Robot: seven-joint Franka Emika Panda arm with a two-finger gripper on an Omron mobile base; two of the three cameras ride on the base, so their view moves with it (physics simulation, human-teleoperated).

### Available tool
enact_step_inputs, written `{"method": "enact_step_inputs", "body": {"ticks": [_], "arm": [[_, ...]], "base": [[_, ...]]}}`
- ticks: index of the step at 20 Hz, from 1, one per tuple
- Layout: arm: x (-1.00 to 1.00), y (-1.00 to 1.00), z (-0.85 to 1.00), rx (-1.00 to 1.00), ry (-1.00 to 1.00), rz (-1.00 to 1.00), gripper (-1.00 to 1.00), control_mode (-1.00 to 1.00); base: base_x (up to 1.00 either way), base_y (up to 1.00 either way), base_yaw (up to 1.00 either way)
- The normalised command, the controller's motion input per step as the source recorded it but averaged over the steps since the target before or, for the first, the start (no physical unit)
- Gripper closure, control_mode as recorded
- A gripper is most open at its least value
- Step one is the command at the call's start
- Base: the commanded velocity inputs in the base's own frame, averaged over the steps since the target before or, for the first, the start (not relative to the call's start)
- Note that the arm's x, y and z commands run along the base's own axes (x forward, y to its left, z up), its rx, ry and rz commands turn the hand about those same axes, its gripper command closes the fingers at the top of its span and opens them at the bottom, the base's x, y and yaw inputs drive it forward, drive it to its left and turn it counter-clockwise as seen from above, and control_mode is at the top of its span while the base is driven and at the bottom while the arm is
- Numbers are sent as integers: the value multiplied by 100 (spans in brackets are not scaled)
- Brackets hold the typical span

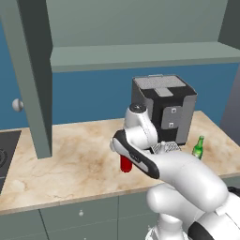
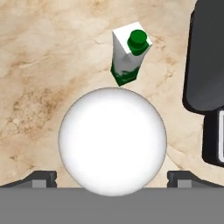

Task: Sort all alcoholic drinks to one cabinet, and non-alcoholic drinks to the other.

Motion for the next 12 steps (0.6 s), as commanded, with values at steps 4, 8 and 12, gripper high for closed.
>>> {"method": "enact_step_inputs", "body": {"ticks": [4,8,12], "arm": [[7,2,-8,3,-1,0,-100,-100],[6,0,-10,2,-2,0,-100,-100],[3,2,-10,0,-5,0,-100,-100]], "base": [[0,0,0],[0,0,0],[0,0,0]]}}
